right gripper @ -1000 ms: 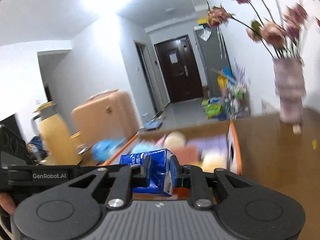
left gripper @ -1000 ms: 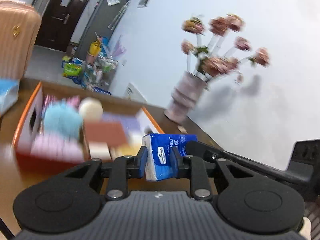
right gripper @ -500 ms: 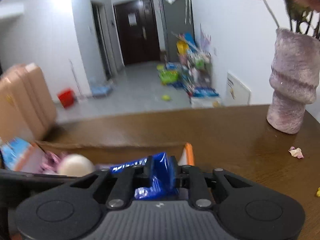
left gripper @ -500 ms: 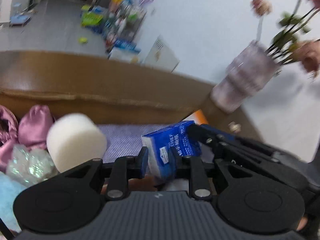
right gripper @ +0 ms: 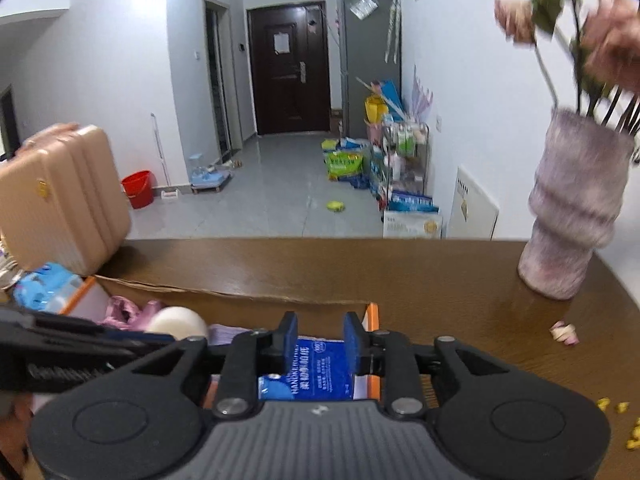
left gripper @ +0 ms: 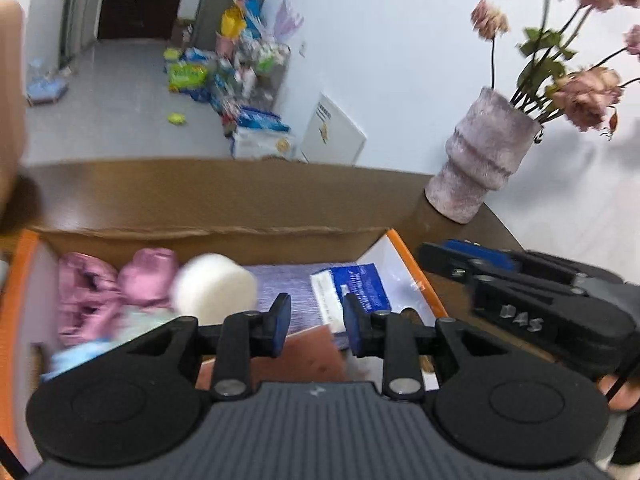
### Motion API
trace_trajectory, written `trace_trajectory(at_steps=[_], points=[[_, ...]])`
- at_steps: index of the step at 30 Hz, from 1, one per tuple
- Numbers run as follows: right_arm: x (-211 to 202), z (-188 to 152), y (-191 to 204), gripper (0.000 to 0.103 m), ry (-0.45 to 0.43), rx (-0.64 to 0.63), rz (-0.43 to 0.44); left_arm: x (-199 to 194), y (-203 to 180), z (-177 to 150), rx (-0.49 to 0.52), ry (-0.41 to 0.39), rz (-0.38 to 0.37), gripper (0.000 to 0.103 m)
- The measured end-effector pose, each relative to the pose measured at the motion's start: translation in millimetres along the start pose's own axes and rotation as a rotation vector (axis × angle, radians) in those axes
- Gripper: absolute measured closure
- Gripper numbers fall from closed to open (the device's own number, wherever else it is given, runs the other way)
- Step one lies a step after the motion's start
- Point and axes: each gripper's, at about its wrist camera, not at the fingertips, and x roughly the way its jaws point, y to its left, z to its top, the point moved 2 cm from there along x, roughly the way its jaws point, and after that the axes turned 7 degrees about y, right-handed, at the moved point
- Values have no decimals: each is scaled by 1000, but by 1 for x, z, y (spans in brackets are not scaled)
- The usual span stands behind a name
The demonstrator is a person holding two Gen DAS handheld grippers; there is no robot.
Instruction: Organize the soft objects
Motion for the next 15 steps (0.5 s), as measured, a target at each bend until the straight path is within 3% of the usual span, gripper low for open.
trace_trajectory(at_steps=[2,8,12,14,15], points=[[-23,0,3,63,-16,-23,4,-29,-1,-5,30,-34,44,69],[-90,-15,17,50,-50,-97,-7,-105,7,-42,75,-140,195,55],[-118,-43,28,39,-114,-117,-15,-138,18,-81,82,-284,337,20],[-124,-62,31,18,-201,-122,-2,-151,18,-103,110,-406,399,18],[-126,-73,32,15,-259,-114,3,-157,19,-114,123,-453,420,12]])
